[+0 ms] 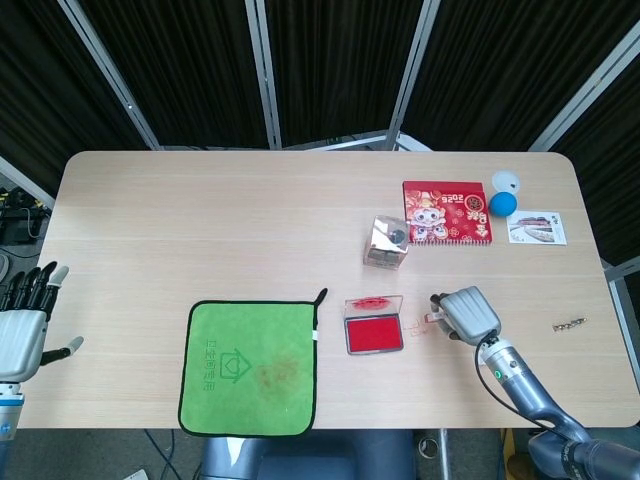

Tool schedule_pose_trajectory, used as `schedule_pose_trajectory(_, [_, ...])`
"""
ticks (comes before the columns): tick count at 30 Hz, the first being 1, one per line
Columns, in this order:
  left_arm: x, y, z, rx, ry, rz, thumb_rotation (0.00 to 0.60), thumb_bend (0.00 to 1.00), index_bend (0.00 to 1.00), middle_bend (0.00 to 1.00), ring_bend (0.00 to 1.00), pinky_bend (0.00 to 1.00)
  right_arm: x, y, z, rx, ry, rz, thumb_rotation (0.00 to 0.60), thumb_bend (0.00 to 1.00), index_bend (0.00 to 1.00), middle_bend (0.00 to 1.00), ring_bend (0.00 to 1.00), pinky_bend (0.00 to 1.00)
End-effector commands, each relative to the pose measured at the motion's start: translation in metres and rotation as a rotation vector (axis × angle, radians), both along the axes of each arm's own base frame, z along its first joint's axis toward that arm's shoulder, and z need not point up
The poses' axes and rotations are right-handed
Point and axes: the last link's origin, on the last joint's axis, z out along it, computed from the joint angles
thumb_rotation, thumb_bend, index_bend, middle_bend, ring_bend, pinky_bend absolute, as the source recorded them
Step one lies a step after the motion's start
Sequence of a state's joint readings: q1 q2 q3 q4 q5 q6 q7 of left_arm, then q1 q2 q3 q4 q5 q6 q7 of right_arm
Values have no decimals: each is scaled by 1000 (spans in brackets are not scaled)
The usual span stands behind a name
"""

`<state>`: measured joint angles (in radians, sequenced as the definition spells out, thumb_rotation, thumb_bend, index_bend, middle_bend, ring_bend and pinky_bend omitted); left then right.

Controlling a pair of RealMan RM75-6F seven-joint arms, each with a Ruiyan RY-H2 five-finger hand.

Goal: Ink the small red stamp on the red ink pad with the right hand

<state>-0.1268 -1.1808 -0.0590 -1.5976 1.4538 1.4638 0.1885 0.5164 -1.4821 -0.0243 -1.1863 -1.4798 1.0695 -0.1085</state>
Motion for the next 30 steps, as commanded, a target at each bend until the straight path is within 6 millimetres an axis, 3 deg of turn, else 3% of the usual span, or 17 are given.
schedule_pose_trajectory(1, [0,0,0,0,0,1,600,0,0,0,0,0,-6,3,-6,12,-4,-21,600,483,500,582,860,1000])
schedule_pose_trajectory(8, [-1,0,2,4,-4,4,600,0,0,0,0,0,-13,6,-13,19,2,-36,600,435,497,577,860,1000])
schedule_pose_trajectory(19, [0,0,3,7,-8,2,600,0,0,0,0,0,-19,9,-17,48,-18,-59,600,216,395,453,861,1000])
schedule_pose_trajectory(30, [0,0,4,10,-12,0,600,0,0,0,0,0,-17,10,-10,26,-33,-39,600,180,339,410,860,1000])
